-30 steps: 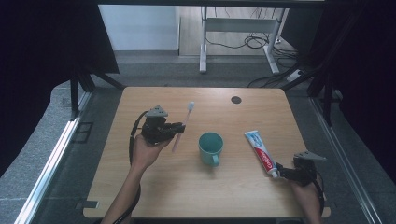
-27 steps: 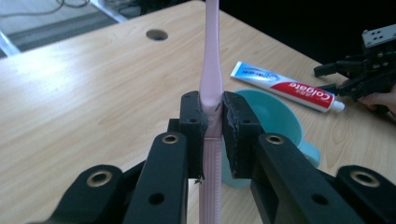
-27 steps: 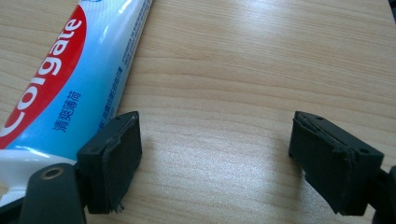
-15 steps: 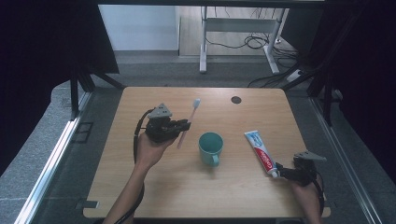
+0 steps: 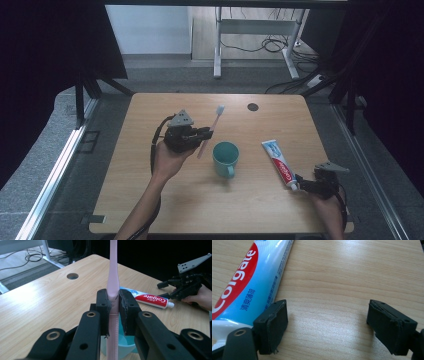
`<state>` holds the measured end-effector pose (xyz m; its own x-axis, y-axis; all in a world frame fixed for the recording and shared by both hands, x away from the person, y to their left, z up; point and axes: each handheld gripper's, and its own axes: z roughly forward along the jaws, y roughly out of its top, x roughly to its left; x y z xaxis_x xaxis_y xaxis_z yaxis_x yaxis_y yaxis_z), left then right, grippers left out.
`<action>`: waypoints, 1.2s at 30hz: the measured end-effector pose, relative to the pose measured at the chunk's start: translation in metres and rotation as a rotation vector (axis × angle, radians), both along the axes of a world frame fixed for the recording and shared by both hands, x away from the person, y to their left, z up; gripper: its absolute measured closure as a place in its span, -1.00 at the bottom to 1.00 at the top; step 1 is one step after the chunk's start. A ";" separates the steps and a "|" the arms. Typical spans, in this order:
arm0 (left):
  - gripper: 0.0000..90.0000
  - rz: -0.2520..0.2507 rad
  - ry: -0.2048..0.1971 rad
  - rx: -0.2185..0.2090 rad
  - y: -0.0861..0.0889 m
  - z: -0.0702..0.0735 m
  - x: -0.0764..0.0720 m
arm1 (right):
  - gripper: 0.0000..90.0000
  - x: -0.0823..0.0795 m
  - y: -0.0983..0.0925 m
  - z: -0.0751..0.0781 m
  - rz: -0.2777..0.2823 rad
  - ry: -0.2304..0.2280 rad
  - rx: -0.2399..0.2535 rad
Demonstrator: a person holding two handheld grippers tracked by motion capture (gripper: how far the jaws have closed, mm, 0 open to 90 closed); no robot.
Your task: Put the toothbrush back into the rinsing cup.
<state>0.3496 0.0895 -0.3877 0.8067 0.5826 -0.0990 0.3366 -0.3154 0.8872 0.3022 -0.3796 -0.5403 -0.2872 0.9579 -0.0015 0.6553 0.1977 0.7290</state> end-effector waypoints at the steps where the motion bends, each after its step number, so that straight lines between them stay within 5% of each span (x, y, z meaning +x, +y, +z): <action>1: 0.75 -0.001 -0.003 0.003 -0.001 0.000 0.000 | -0.63 0.000 0.000 0.000 0.000 0.000 0.000; 25: 0.75 -0.045 -0.054 0.020 -0.049 -0.001 0.006 | -0.63 0.000 0.000 0.000 0.002 0.000 0.000; 36: 0.75 -0.047 -0.046 0.013 -0.061 -0.012 0.012 | -0.63 0.000 0.000 0.000 0.003 0.000 0.000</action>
